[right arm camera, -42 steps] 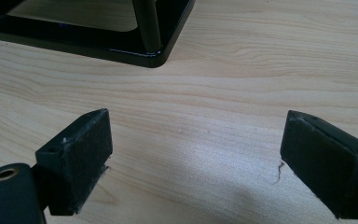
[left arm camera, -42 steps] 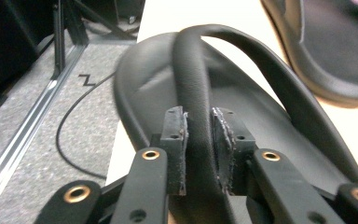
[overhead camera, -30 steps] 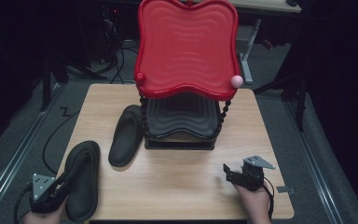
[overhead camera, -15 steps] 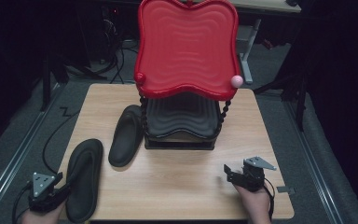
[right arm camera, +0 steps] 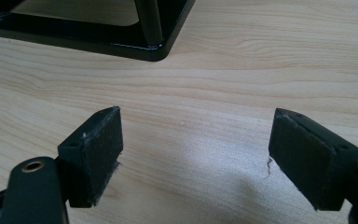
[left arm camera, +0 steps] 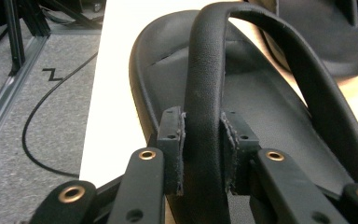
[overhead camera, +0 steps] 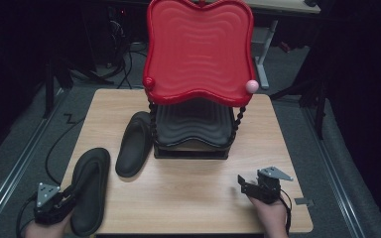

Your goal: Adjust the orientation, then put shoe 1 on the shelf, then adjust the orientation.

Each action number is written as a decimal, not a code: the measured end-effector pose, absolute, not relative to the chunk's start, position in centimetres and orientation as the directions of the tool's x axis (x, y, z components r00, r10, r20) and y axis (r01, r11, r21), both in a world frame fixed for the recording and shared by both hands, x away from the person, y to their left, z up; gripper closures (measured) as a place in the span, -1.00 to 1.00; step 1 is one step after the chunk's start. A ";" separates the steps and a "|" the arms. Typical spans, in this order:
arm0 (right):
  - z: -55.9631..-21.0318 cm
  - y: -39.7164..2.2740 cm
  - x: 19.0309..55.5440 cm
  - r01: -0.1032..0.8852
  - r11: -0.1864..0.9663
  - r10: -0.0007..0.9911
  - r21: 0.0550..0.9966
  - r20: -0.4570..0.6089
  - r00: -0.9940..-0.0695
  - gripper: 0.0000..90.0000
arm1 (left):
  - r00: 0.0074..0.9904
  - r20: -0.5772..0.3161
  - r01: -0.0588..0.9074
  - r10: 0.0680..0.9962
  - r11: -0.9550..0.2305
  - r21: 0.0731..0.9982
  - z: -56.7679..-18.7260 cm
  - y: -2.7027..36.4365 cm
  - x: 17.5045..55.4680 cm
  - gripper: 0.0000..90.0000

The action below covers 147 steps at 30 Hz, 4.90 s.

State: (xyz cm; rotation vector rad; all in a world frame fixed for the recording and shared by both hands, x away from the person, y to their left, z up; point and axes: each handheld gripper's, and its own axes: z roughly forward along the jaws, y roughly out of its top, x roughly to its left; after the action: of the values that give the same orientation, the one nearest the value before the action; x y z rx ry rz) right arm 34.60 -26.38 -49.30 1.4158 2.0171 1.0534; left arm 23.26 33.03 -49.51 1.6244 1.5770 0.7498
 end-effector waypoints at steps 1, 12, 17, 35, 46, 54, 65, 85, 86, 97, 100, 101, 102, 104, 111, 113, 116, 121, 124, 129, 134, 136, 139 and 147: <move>-49.3 -26.4 34.5 0.579 0.176 0.929 0.796 0.060 -0.366 -0.60 | 0.073 -0.092 0.560 0.993 0.035 0.828 -49.5 33.1 23.3 0.63; -49.2 -26.9 34.3 0.576 0.160 0.930 0.802 0.072 -0.360 -0.55 | 0.052 -0.059 0.423 0.997 0.032 0.906 -47.3 32.7 22.5 0.70; -49.2 -26.9 34.2 0.571 0.162 0.926 0.805 0.076 -0.369 -0.52 | 0.072 -0.047 0.317 0.996 0.022 0.948 -45.8 31.8 21.5 0.70; -49.1 -28.0 32.9 0.556 0.146 0.928 0.818 0.081 -0.363 -0.52 | 0.270 -0.036 0.191 0.962 -0.017 0.982 -43.9 27.0 21.6 0.74; -49.0 -28.2 32.8 0.554 0.126 0.936 0.823 0.086 -0.340 -0.52 | 0.382 -0.036 0.172 0.923 -0.033 0.985 -44.1 24.5 20.7 0.74; -48.8 -27.9 32.7 0.547 0.112 0.932 0.830 0.104 -0.348 -0.55 | 0.415 -0.045 0.160 0.909 -0.025 0.987 -44.0 22.4 20.6 0.74; -47.0 -26.2 31.4 0.493 0.080 0.916 0.866 0.132 -0.379 -0.66 | 0.456 -0.029 0.140 0.889 -0.040 0.989 -43.8 18.4 22.6 0.74; -41.3 -17.2 29.6 0.302 0.133 0.795 0.944 0.080 -0.601 -0.57 | 0.427 0.022 0.099 0.904 -0.071 0.993 -43.1 11.3 29.2 0.74; -41.1 -16.9 29.6 0.299 0.131 0.791 0.945 0.082 -0.607 -0.56 | 0.424 0.024 0.100 0.905 -0.073 0.992 -43.1 11.1 29.4 0.74; -40.5 -13.0 30.8 0.266 0.136 0.756 0.954 0.073 -0.650 -0.45 | 0.372 0.057 0.081 0.927 -0.093 0.992 -43.3 9.0 31.6 0.74; -40.7 -12.0 31.2 0.260 0.157 0.754 0.953 0.054 -0.655 -0.25 | 0.362 0.044 0.091 0.931 -0.082 0.992 -43.3 8.9 32.0 0.74; -40.9 -11.6 31.4 0.252 0.169 0.758 0.953 0.037 -0.651 -0.17 | 0.361 0.040 0.090 0.932 -0.077 0.993 -43.3 9.0 32.1 0.74; -40.9 -11.5 31.5 0.246 0.175 0.759 0.953 0.029 -0.650 -0.13 | 0.359 0.033 0.088 0.933 -0.069 0.994 -43.3 9.0 32.2 0.74; -41.1 -11.2 32.0 0.236 0.188 0.761 0.954 0.010 -0.648 0.05 | 0.350 0.035 0.089 0.936 -0.070 0.994 -43.2 9.1 32.5 0.74; -41.1 -10.7 33.8 0.199 0.229 0.781 0.953 -0.058 -0.622 0.69 | 0.342 0.044 0.092 0.939 -0.080 0.992 -42.8 9.2 34.1 0.70; -41.1 -10.5 34.4 0.193 0.230 0.797 0.954 -0.071 -0.600 0.75 | 0.357 0.039 0.103 0.933 -0.081 0.991 -43.0 9.2 34.7 0.68; -41.1 -10.2 35.0 0.190 0.240 0.815 0.952 -0.091 -0.572 0.79 | 0.400 0.007 0.112 0.916 -0.056 0.992 -43.3 9.5 35.6 0.59; -41.8 -10.2 35.8 0.210 0.205 0.868 0.956 -0.078 -0.491 0.89 | 0.481 -0.013 0.123 0.877 -0.052 0.991 -43.3 10.1 34.4 0.19; -42.0 -9.9 35.9 0.206 0.198 0.880 0.958 -0.081 -0.468 0.89 | 0.473 0.010 0.108 0.881 -0.069 0.992 -43.7 9.9 32.9 0.14; -41.7 -9.6 35.7 0.192 0.201 0.889 0.961 -0.097 -0.448 0.89 | 0.460 0.014 0.120 0.888 -0.078 0.990 -44.3 9.0 32.1 0.11; -41.7 -9.7 36.3 0.196 0.193 0.887 0.962 -0.085 -0.454 0.88 | 0.427 0.052 0.098 0.903 -0.104 0.990 -44.2 9.2 32.9 0.38; -41.7 -9.6 36.7 0.195 0.191 0.885 0.962 -0.083 -0.459 0.87 | 0.417 0.057 0.104 0.907 -0.109 0.989 -43.8 9.5 33.7 0.45; -41.5 -9.2 37.6 0.187 0.189 0.878 0.964 -0.081 -0.471 0.84 | 0.402 0.056 0.108 0.914 -0.109 0.988 -43.4 9.8 34.6 0.51; -41.5 -11.0 34.5 0.156 0.188 0.833 0.970 -0.073 -0.549 0.54 | 0.392 0.070 0.106 0.917 -0.120 0.987 -43.1 9.7 35.2 0.53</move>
State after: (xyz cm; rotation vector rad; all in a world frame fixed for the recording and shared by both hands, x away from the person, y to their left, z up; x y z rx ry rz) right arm 34.53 -10.99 -41.49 0.9265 1.8462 1.3966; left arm 35.21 9.74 -43.10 1.5356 0.9482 0.9119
